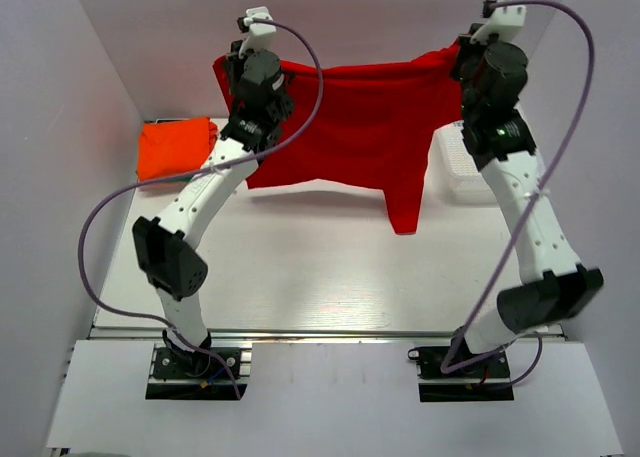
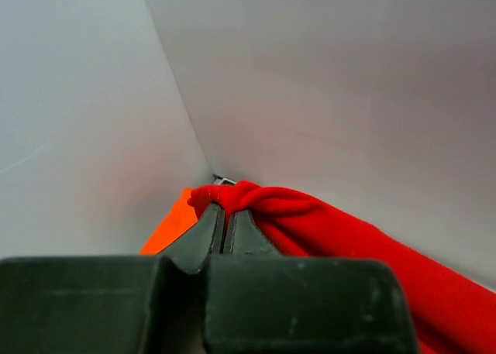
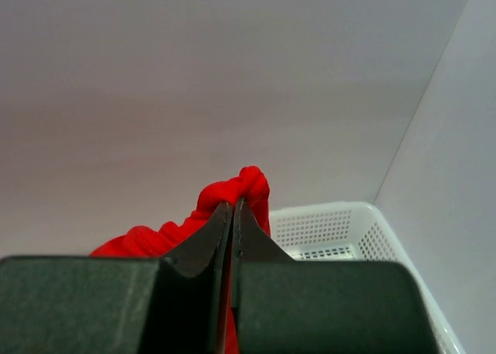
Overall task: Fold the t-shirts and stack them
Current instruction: Flatten out the tshirt
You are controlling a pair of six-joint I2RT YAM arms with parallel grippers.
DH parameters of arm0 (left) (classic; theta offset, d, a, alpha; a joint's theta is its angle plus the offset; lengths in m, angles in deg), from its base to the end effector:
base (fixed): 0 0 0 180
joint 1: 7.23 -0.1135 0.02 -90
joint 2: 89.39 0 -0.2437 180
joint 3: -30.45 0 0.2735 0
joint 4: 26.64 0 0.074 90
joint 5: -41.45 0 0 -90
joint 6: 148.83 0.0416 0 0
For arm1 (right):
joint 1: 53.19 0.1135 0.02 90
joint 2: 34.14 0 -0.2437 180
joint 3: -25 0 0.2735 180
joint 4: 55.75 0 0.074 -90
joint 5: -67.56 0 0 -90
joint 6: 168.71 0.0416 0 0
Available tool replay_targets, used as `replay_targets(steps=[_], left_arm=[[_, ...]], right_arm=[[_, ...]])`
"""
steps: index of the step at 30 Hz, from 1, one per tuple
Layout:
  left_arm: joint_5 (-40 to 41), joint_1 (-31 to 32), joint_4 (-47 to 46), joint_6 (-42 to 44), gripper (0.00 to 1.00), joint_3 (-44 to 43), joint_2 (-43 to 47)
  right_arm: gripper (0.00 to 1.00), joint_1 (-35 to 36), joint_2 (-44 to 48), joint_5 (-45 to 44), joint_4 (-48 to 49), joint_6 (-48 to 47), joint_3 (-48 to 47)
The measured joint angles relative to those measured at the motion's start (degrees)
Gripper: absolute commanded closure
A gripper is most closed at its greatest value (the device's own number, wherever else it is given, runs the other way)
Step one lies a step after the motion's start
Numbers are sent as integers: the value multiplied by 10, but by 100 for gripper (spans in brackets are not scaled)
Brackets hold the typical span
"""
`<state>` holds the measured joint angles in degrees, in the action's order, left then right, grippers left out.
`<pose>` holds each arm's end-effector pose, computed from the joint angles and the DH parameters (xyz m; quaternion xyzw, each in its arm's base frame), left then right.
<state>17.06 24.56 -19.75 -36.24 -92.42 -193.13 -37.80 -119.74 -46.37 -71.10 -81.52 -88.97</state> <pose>0.3815 -0.1919 0.4592 -0.1341 0.6620 0.2865 0.6795 0.3430 0.0769 0.5117 0.0639 0.6269 -0.0444 0.7752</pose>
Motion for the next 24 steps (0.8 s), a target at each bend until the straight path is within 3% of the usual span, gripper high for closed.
replay_targets(steps=[7, 10, 14, 18, 24], left_arm=[[-64, -82, 94, -57, 100, -206, -143], [-90, -103, 99, -63, 100, -248, -171], [-126, -121, 92, -68, 100, -256, -173], [-154, -131, 83, -81, 100, -260, -172], [-184, -139, 93, -127, 100, -147, -127]], right_arm=[[100, 0, -149, -17, 58, -33, -107], [100, 1, -206, -20, 79, -42, -174], [100, 3, -252, -28, 134, -63, -229], [100, 5, -251, -30, 172, -68, -223], [100, 6, -175, -44, 214, -65, -47]])
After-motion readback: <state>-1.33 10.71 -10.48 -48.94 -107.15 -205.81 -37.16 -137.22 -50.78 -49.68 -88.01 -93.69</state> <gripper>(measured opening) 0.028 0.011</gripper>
